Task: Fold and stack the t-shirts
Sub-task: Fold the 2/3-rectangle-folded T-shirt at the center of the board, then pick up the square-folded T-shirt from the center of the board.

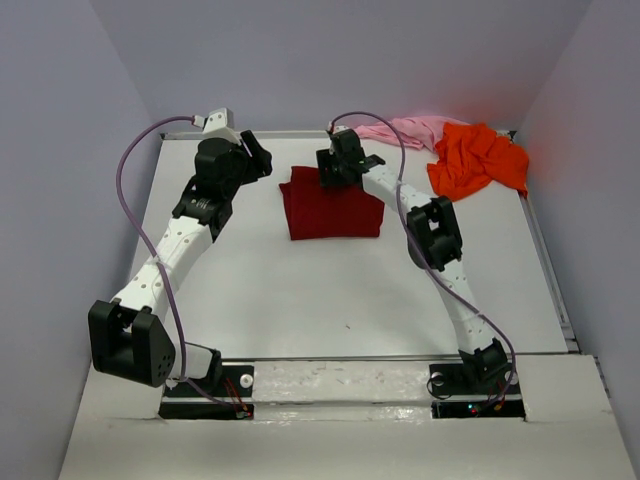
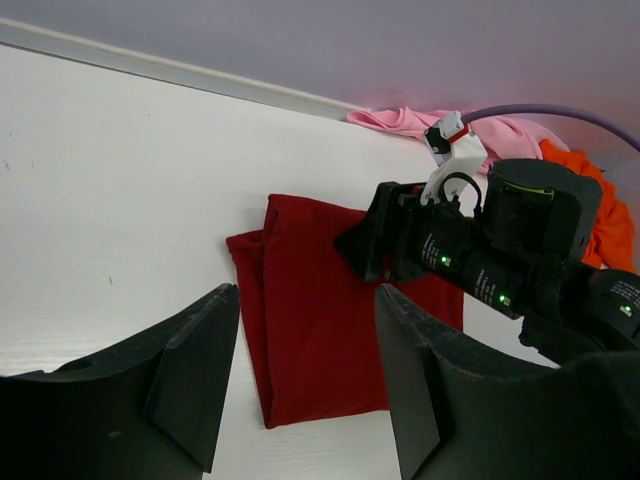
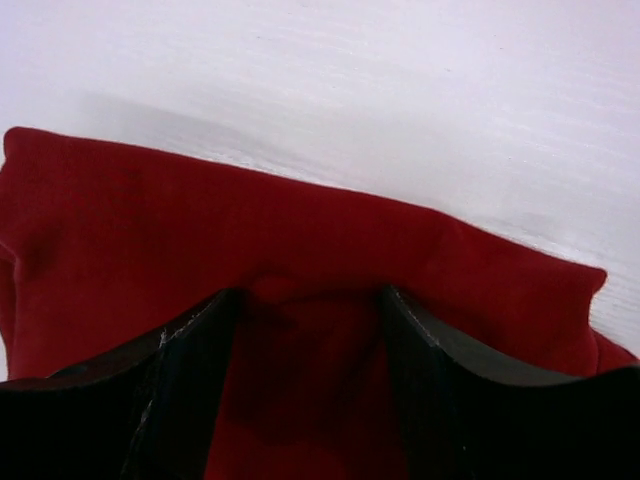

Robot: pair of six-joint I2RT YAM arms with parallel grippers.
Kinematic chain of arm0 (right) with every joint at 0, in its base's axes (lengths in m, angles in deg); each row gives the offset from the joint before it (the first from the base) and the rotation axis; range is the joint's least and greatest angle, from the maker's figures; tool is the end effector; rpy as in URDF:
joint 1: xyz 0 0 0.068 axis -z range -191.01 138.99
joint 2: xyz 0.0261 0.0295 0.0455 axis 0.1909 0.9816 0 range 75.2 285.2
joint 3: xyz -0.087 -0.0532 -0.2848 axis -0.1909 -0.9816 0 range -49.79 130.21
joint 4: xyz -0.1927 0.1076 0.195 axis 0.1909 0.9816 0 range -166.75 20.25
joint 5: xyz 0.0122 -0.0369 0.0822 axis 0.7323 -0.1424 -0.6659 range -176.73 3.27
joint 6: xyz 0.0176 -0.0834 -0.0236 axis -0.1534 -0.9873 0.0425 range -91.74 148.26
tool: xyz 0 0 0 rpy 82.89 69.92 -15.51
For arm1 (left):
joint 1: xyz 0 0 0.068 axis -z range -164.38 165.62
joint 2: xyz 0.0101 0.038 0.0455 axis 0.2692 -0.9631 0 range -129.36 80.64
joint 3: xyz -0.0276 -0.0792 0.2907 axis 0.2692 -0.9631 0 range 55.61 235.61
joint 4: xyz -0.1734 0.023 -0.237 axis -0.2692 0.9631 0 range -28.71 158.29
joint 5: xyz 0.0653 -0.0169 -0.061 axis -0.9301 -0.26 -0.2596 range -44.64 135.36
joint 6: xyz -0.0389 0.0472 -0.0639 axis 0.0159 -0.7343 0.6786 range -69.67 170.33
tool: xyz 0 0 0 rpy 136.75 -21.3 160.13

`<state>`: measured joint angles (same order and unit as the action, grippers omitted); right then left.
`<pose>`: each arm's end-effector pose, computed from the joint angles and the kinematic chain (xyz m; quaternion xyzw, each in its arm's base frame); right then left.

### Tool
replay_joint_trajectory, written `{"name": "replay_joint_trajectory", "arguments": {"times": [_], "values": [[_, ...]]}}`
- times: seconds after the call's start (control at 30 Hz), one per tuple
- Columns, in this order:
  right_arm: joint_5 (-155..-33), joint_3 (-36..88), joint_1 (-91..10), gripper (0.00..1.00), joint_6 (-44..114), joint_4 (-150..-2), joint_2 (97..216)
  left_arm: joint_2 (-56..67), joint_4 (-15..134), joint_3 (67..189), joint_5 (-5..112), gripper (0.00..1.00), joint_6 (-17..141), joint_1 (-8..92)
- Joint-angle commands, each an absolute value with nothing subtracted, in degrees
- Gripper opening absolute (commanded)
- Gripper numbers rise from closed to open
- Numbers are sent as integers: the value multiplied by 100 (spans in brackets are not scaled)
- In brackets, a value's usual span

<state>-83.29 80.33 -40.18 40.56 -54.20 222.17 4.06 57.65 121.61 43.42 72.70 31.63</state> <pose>0.5874 0.3226 0.1536 -0.1199 0.8957 0.1259 0.4092 0.3750 -0.1049 0.3892 -0.0527 0.7467 -0.2060 0.6302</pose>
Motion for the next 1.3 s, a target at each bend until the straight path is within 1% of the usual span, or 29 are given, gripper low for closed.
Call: {"name": "replay_joint_trajectory", "arguments": {"times": [0.0, 0.03, 0.2, 0.3, 0.33, 0.43, 0.47, 0.5, 0.53, 0.57, 0.6, 0.63, 0.7, 0.8, 0.83, 0.87, 0.93, 1.03, 1.27], "values": [[-8199, 8056, -3931, 64, 3767, -5258, 21671, 540, 5435, 12109, 4509, 66, 7160, 3144], [-8216, 7942, -3931, 64, 3784, -5318, 21348, 540, 5418, 12101, 4709, 66, 7212, 3135], [-8243, 7581, -3931, 65, 3635, -5346, 20441, 558, 5338, 12048, 4843, 66, 7266, 3118], [-8471, 7003, -4000, 66, 3302, -5022, 19906, 462, 5373, 12065, 4843, 66, 7292, 3118], [-8471, 7000, -4001, 66, 3214, -4872, 19808, 461, 5382, 12074, 4861, 66, 7292, 3118], [-7998, 6194, -4325, 67, 2662, -4591, 19361, 391, 5400, 12092, 4957, 66, 7345, 3118], [-7544, 5643, -4518, 67, 2537, -4590, 19228, 373, 5391, 12083, 4984, 66, 7362, 3100], [-7026, 5385, -4633, 67, 2345, -4590, 19000, 373, 5408, 12100, 5001, 66, 7371, 3083], [-6795, 5131, -4764, 68, 2247, -4590, 18894, 364, 5409, 12100, 5010, 66, 7380, 3074], [-6671, 4876, -4888, 68, 2133, -4624, 18797, 364, 5409, 12100, 5019, 66, 7380, 3065], [-6548, 4351, -5159, 68, 2036, -4686, 18692, 356, 5417, 12100, 5028, 66, 7389, 3047], [-6155, 4059, -5309, 68, 1809, -5034, 18534, 329, 5409, 12109, 5106, 66, 7441, 3039], [-5792, 3548, -5564, 68, 1631, -5423, 18480, 312, 5348, 12083, 5229, 66, 7503, 2986], [-5895, 2740, -5837, 67, 1622, -6318, 18348, 198, 5207, 12065, 5746, 66, 7731, 2846], [-5922, 2555, -5916, 67, 1465, -6608, 18365, 136, 5180, 12065, 6114, 66, 7810, 2793], [-5600, 2431, -6126, 67, 1412, -6890, 18496, 5, 5171, 12065, 6239, 66, 7941, 2766], [-5335, 2429, -6181, 68, 1236, -7121, 18672, -188, 5058, 12057, 6661, 66, 8082, 2652], [-5203, 2570, -6181, 68, 1087, -7287, 18962, -373, 4908, 12004, 6987, 66, 8320, 2468], [-5263, 2816, -6181, 68, 805, -7481, 19393, -348, 4829, 11969, 7076, 66, 8364, 2379]]}}
